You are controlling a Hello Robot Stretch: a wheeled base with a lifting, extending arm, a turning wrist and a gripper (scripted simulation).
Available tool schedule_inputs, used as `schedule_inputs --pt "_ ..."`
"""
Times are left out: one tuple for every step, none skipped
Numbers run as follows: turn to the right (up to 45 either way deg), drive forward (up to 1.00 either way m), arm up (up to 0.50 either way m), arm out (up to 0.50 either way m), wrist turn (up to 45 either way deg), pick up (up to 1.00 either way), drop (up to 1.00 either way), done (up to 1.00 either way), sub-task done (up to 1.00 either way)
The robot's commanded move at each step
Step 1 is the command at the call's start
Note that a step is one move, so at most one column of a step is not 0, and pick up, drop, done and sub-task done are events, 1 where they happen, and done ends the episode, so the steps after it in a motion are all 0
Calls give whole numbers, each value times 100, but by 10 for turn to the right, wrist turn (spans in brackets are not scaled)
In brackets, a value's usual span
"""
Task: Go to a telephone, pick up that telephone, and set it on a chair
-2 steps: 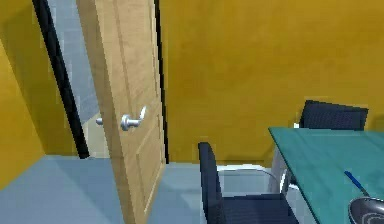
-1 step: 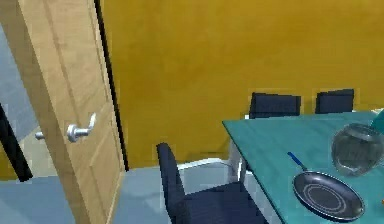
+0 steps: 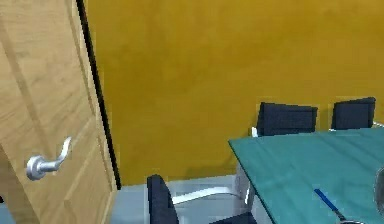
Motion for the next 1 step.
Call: schedule_inputs --pt "180 0 0 0 0 0 0 0 0"
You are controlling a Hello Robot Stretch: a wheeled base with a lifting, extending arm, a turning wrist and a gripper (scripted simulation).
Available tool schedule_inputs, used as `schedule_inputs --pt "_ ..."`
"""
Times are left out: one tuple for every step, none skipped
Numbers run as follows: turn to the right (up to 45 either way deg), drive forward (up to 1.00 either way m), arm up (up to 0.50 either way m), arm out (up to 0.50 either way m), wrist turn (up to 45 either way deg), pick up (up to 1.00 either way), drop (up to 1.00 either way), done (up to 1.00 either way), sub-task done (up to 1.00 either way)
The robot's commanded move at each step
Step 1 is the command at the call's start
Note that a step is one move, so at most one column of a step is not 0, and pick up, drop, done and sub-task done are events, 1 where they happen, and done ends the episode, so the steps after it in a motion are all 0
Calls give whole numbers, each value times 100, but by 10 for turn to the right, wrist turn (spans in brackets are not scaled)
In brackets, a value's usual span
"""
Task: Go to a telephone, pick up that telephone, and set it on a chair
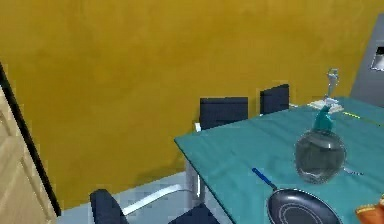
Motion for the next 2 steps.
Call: schedule_inputs --pt "-150 0 0 0 0 0 0 0 0" --pt "120 0 0 0 0 0 0 0 0"
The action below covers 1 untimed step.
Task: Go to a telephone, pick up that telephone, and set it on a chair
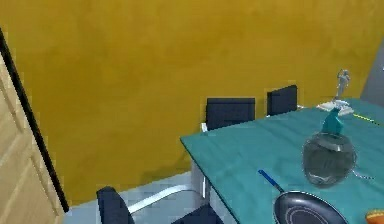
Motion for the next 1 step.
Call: schedule_inputs --pt "-150 0 0 0 0 0 0 0 0"
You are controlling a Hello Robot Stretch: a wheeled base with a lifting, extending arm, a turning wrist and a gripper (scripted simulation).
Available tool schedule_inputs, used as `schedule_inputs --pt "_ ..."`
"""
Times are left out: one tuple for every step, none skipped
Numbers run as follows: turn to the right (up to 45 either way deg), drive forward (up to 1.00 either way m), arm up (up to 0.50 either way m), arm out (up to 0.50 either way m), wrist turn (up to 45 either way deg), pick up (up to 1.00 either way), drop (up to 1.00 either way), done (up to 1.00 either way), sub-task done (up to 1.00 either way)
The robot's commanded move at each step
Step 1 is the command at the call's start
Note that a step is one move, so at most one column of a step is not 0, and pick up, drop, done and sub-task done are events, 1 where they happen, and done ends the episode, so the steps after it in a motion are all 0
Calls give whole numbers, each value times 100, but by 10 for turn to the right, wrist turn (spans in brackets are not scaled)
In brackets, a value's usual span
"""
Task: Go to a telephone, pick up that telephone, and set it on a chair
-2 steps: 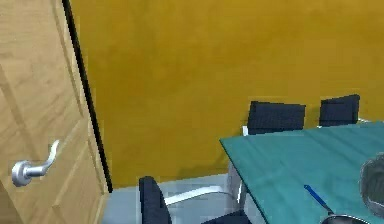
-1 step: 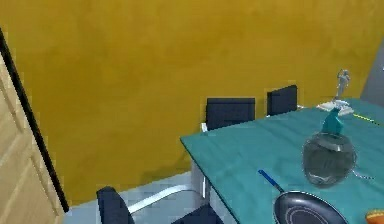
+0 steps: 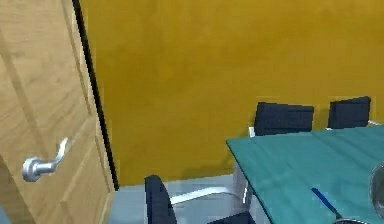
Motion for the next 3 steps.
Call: schedule_inputs --pt "150 0 0 0 0 0 0 0 0" --pt "-450 0 0 0 0 0 0 0 0" --pt "-450 0 0 0 0 0 0 0 0"
